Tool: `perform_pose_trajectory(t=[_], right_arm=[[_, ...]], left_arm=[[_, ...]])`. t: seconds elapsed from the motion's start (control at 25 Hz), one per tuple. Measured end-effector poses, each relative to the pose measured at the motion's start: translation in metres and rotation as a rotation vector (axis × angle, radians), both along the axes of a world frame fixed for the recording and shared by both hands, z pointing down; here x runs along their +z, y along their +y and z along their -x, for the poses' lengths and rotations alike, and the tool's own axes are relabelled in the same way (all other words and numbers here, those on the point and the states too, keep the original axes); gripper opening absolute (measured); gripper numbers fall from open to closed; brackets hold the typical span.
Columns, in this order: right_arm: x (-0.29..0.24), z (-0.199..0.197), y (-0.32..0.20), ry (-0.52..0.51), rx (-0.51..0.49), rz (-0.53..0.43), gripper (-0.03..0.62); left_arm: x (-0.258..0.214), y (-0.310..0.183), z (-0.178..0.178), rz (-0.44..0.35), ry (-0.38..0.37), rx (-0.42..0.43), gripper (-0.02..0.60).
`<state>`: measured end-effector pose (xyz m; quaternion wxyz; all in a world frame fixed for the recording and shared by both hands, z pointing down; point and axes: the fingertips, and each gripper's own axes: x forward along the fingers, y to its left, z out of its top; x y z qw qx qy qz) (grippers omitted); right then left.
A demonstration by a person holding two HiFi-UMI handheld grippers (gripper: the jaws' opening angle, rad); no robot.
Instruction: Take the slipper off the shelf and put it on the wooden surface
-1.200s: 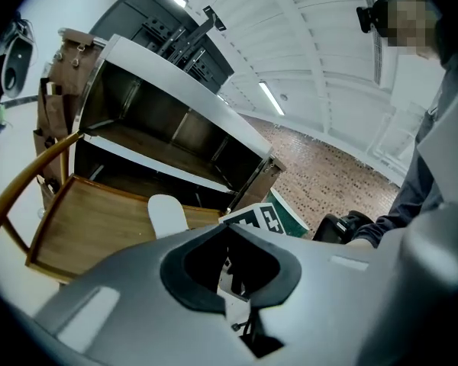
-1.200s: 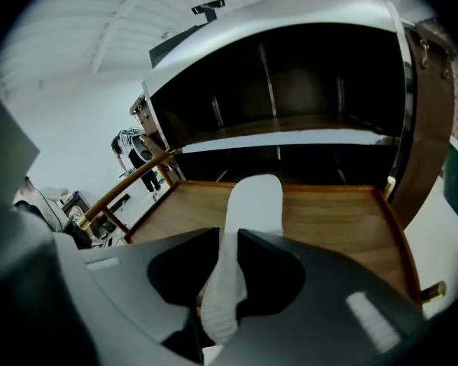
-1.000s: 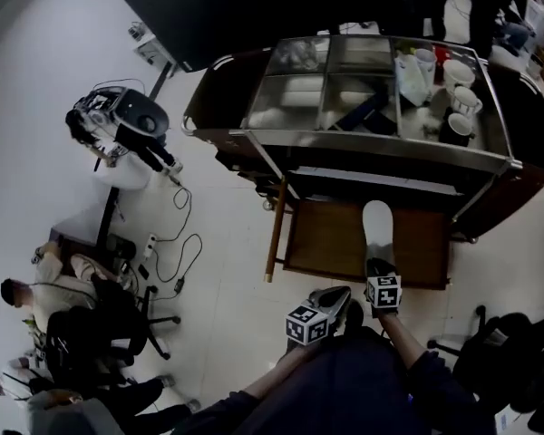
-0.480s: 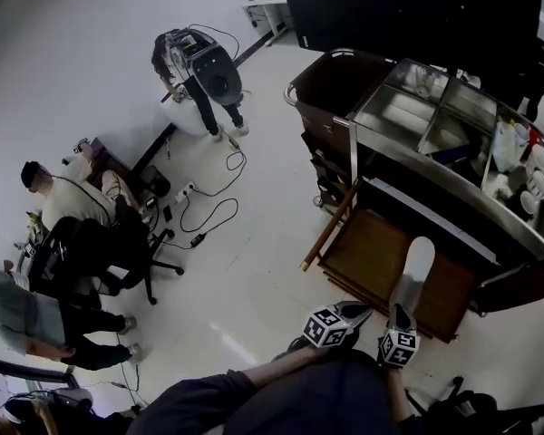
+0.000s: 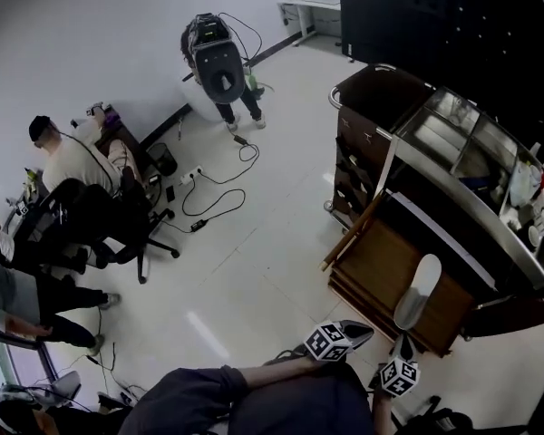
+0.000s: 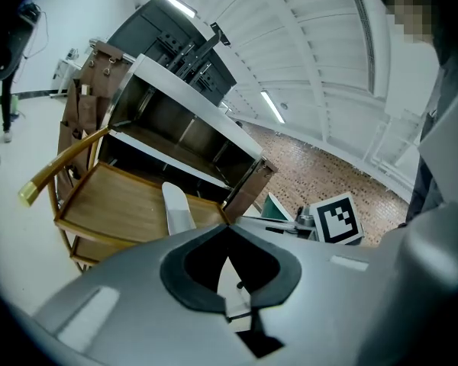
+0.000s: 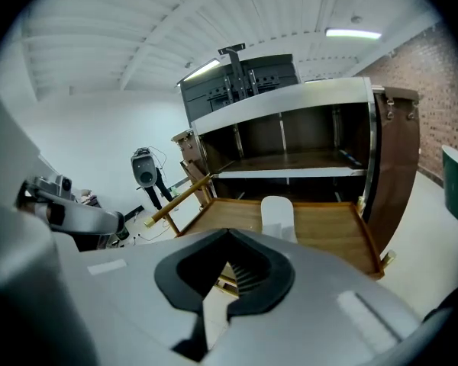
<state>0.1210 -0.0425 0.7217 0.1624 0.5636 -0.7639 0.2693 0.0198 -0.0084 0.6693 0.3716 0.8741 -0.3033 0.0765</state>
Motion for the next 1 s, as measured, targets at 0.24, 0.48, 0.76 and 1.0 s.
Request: perform_pose_trajectory(t=[0.24, 0.48, 0.76, 1.0], right_arm=[[-0.021, 0.042, 0.049, 0.004, 0.009, -0.013, 0.002], [-0.029, 0.039, 0.073, 0.034, 0.057, -0.045, 0.002], [-0.034, 0.068, 0.091, 0.043, -0.025, -0.046, 0.002], [-0.039, 0.074, 0.098, 0.076, -0.022, -0.049, 0.002]], left_arm=[[-0.011, 0.033, 0.018, -0.019, 0.030, 0.026, 0.006], [-0.008, 0.062, 0.029, -0.042, 0.044, 0.057, 0.006], [0.004, 0.060, 0.053, -0.061, -0.044, 0.004, 0.009], [0.002, 0.064, 0.044, -0.079, -0.034, 0.062, 0.009]])
